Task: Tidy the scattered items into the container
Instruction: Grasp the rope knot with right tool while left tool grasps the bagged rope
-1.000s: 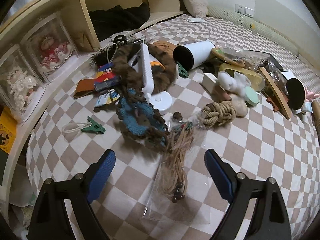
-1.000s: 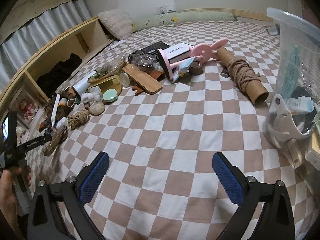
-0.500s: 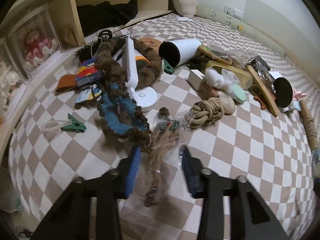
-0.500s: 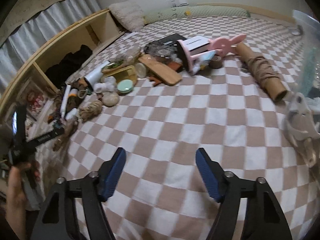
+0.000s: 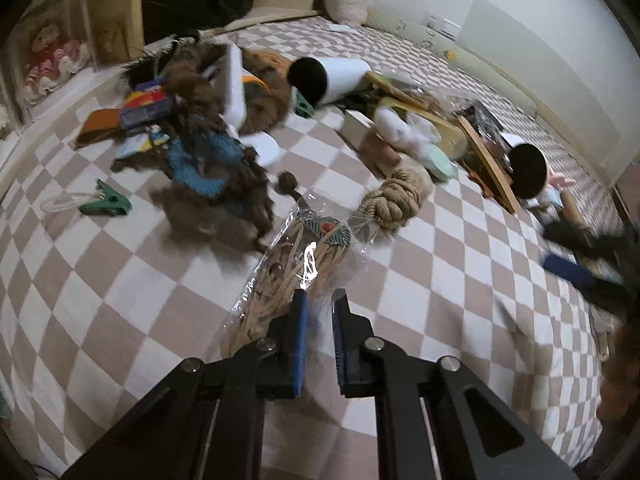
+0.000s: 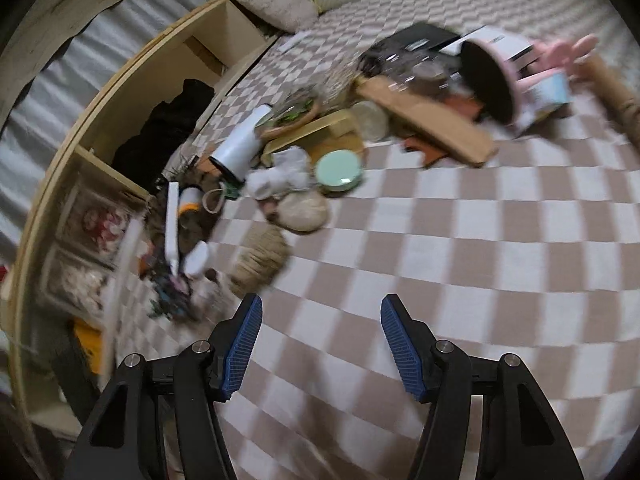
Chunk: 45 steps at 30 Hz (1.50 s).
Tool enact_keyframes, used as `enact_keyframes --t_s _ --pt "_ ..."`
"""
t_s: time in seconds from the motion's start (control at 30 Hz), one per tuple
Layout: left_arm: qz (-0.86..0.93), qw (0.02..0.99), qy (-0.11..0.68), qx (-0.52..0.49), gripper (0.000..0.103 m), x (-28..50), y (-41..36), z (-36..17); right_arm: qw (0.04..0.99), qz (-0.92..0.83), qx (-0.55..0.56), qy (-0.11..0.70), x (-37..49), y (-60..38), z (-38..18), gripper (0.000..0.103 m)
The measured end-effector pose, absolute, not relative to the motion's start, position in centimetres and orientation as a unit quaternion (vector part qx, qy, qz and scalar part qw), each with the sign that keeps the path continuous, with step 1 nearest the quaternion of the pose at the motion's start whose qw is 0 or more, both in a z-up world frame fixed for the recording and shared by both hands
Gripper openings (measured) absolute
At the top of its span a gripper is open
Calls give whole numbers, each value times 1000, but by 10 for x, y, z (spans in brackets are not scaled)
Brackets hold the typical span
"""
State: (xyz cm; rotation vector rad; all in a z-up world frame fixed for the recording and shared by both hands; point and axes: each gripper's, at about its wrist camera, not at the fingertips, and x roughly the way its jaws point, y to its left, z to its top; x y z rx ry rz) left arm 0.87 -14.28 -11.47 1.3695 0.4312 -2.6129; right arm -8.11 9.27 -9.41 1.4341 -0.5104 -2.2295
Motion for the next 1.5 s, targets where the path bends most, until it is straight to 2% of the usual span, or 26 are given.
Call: enact_keyframes --t_s 0.63,0.73,0.97,1.5 --pt "-875 52 143 459 12 12 -138 -122 200 -724 604 -267 -123 17 -146 62" --pt "-875 51 142 460 12 12 -138 -123 205 -722 601 -276 -124 14 -149 47" --pt "-875 52 136 461 12 11 -136 -124 218 -724 593 -276 -122 13 -149 36" --pt "-879 51 133 456 8 9 -135 -123 223 -770 567 -189 -92 67 -111 35"
